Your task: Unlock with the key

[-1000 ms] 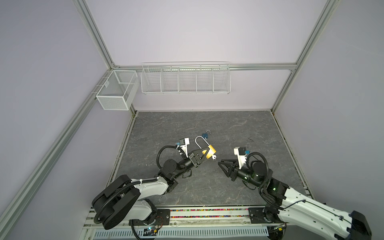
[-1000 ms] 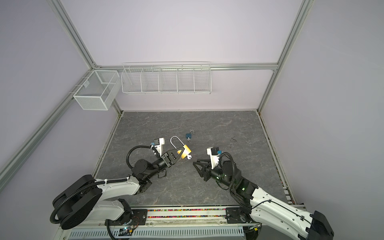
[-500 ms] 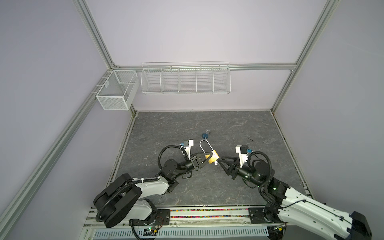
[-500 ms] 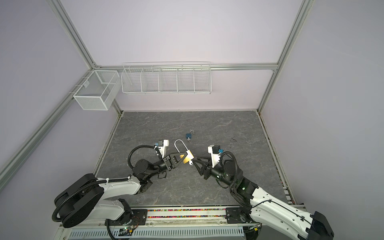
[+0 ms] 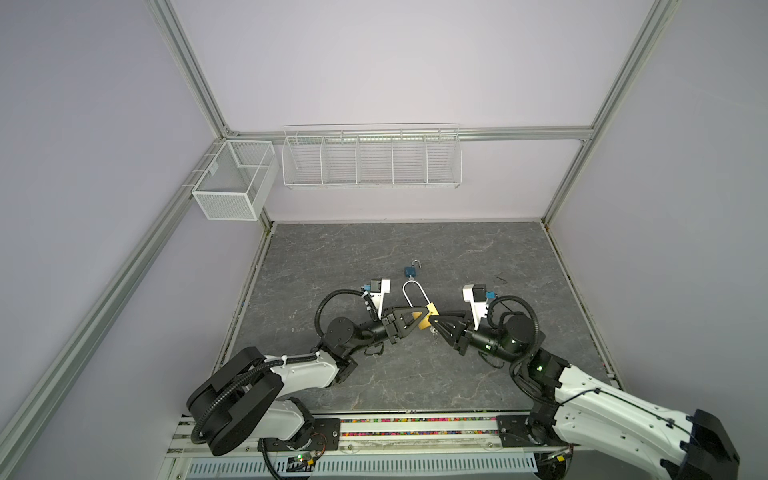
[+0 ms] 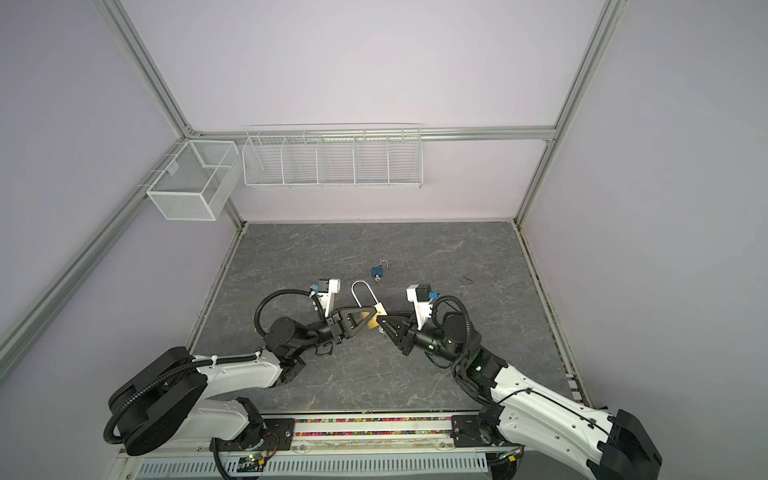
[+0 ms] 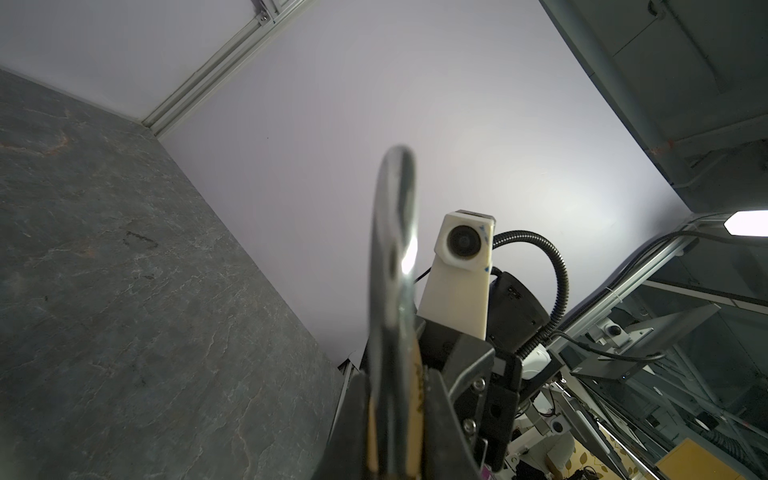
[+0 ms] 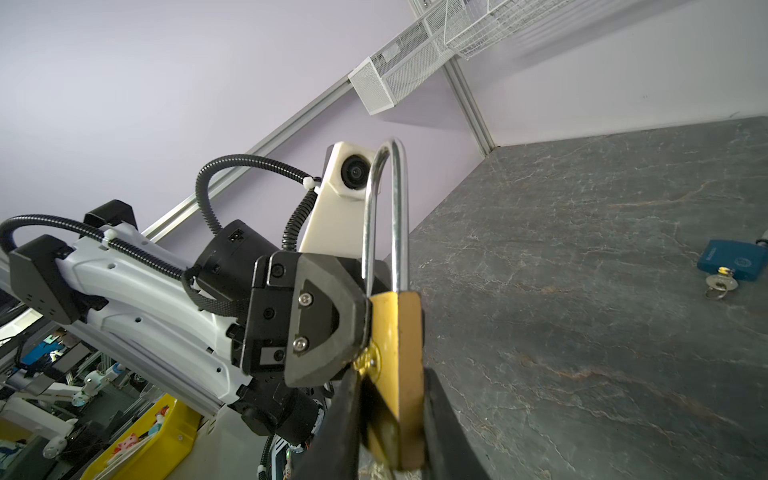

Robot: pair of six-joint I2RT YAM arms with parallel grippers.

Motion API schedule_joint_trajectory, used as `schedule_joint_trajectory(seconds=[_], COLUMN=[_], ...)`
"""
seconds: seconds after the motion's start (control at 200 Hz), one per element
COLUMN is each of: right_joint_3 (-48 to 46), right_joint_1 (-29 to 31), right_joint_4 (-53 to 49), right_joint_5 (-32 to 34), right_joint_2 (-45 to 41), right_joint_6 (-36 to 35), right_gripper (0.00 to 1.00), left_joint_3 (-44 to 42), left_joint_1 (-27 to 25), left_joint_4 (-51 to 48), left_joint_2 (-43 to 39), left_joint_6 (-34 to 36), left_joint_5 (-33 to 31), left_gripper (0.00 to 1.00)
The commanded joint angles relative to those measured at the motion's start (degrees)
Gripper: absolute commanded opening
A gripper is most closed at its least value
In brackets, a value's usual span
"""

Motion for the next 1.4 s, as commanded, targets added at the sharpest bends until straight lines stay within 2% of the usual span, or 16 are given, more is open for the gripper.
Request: schedule_joint_trajectory(seconds=[0.0,0.045,0.27,0.39,0.57,0.67,0.815,0.94,1.03,1.205,1.26,1.395], right_joint_3=[1.49,1.4,1.13,1.29,2.17,2.63,1.86,1.5,1.32,0.96,1.01,0.7], right_joint_1=[0.25,0.25,-0.35,-0.72,-1.38,-1.55,-1.68,-1.95,-2.04,-2.04,-2.04,-2.04], right_joint_4=[2.96,3.03,4.28,5.08,5.05,5.14,5.71,5.66,6.12,6.54,6.47,6.35], right_joint_5=[-3.34,-3.09,-3.2,-1.63,0.92,1.23,2.95,4.41,5.35,6.66,6.73,6.98], right_joint_2=[1.23,1.06,0.62,0.22,0.16,0.53,-0.41,-1.19,-1.15,-1.34,-1.49,-1.81], right_joint_6=[-0.81,-0.71,-0.15,0.24,0.5,0.77,1.25,1.46,1.77,1.98,1.86,1.82], right_gripper=[0.13,0.07,0.06,0.06,0.06,0.06,0.06,0.06,0.06,0.06,0.06,0.06], left_joint_3=[3.28,3.34,3.64,3.83,4.46,4.45,4.02,4.01,4.49,5.33,5.42,5.18], left_joint_1=[-0.7,-0.7,-0.68,-0.7,-0.66,-0.7,-0.69,-0.67,-0.83,-1.3,-1.37,-1.41], left_joint_4=[4.0,4.0,4.0,4.0,4.0,4.0,4.0,4.04,4.0,4.02,4.0,4.0], left_joint_2=[-0.47,-0.46,0.31,0.17,0.26,0.29,-0.03,0.1,0.73,1.59,1.74,1.55], left_joint_6=[1.13,1.34,2.17,2.38,1.86,1.81,2.03,1.69,1.16,0.54,0.45,0.8], left_joint_5=[1.19,1.17,2.38,2.89,3.8,3.79,3.47,3.85,4.55,4.86,4.62,3.15], left_gripper=[0.0,0.0,0.0,0.17,0.28,0.45,0.54,0.57,0.55,0.44,0.35,0.07])
